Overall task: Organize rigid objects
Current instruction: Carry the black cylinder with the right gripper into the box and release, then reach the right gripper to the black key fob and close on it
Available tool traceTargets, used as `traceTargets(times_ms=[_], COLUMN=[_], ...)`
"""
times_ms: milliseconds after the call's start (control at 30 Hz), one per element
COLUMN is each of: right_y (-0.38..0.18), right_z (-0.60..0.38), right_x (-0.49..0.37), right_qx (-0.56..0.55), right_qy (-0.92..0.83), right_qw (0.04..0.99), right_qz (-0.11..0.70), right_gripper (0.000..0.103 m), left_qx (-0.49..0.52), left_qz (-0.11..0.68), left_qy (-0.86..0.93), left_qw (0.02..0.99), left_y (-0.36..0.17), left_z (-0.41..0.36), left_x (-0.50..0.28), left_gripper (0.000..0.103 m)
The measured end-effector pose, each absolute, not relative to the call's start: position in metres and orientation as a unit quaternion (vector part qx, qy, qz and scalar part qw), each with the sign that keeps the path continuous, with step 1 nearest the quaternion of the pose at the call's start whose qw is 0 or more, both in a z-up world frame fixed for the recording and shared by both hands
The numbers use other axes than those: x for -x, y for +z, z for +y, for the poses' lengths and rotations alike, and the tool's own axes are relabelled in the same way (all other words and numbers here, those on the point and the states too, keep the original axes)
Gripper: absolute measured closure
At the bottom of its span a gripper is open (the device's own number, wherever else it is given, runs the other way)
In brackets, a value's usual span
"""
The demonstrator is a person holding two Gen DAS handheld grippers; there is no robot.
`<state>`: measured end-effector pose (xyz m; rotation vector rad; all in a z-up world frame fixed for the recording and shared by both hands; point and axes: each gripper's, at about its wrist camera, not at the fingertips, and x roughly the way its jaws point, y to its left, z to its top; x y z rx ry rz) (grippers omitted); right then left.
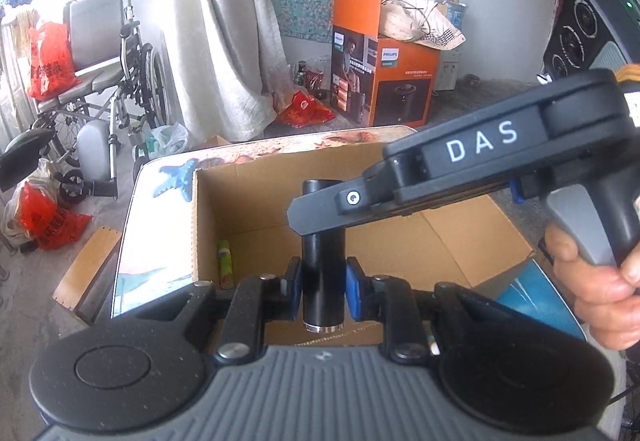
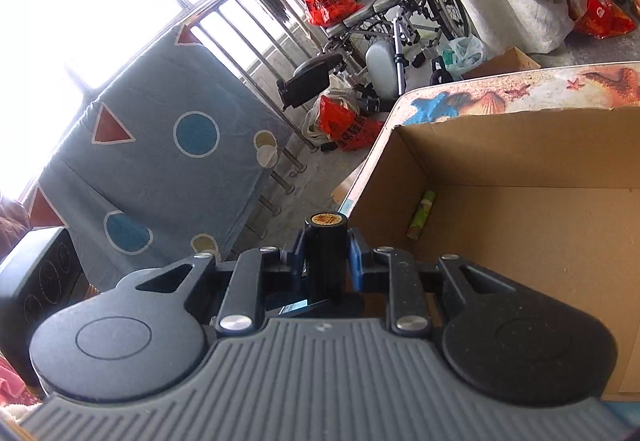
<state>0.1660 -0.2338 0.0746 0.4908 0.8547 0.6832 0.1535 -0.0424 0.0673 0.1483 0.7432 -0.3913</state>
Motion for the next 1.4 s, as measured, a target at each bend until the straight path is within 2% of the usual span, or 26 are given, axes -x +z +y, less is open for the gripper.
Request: traceTargets(times_ms=[133,200,300,533,633,700,733,767,1033,1200,1333,1400], right_y=[0.047,0.026,-0.007,-0.052,-0.047,-0.046,-0.044,-0.043,0.016,0.065,0.083,0.081], right_z=[-0.222,-0.215,-0.204,-0.175,-0.166,-0.164,-0.163,-0.167,-0.212,-0.259,-0.304,-0.323], right_x=[-0.224,-0.244,-0.264,-0.293,-0.305,-0.316,-0.318,-0.327,-0.289,-0.217,-0.144,-0.110], right_qx=[-0.230,-0.226,-0.223,-0.196,-0.181,-0.181,-0.185,-0.190,-0.221,-0.223,-0.245,-0.263], right_qy=[0.317,0.313,0.304,0.301,0.298,0.294,0.296,0.295,0.311,0.316,0.309,0.301], right_qw=[0.783,0.762,0.731,0.701,0.715,0.721,0.723,0.728,0.760,0.796,0.819,0.827], right_qz=[0.484,0.520,0.569,0.616,0.606,0.600,0.597,0.589,0.526,0.465,0.417,0.396], right_gripper=[0.082,0.082,0.082,0.081,0.078,0.062,0.050,0.048,0.046,0.043,0.043,0.043], left_qx=[-0.097,-0.108,-0.104,-0.099,-0.097,-0.095,-0.091,-0.088,-0.062,-0.049,-0.042,-0.045], left_qz=[0.384,0.399,0.417,0.425,0.420,0.416,0.414,0.411,0.376,0.355,0.355,0.365], left_qy=[-0.167,-0.156,-0.149,-0.145,-0.147,-0.148,-0.149,-0.150,-0.177,-0.194,-0.204,-0.215], left_qw=[0.903,0.897,0.890,0.888,0.890,0.892,0.894,0.895,0.908,0.913,0.911,0.905], left_y=[0.051,0.042,0.031,0.024,0.029,0.032,0.035,0.037,0.067,0.081,0.079,0.071], left_z=[-0.045,-0.046,-0.039,-0.030,-0.031,-0.030,-0.029,-0.028,-0.020,-0.008,0.001,0.002], left_x=[-0.189,-0.200,-0.207,-0.206,-0.202,-0.198,-0.197,-0.194,-0.154,-0.120,-0.094,-0.082], left_gripper=[0.079,0.073,0.073,0.071,0.070,0.066,0.066,0.064,0.058,0.052,0.050,0.044])
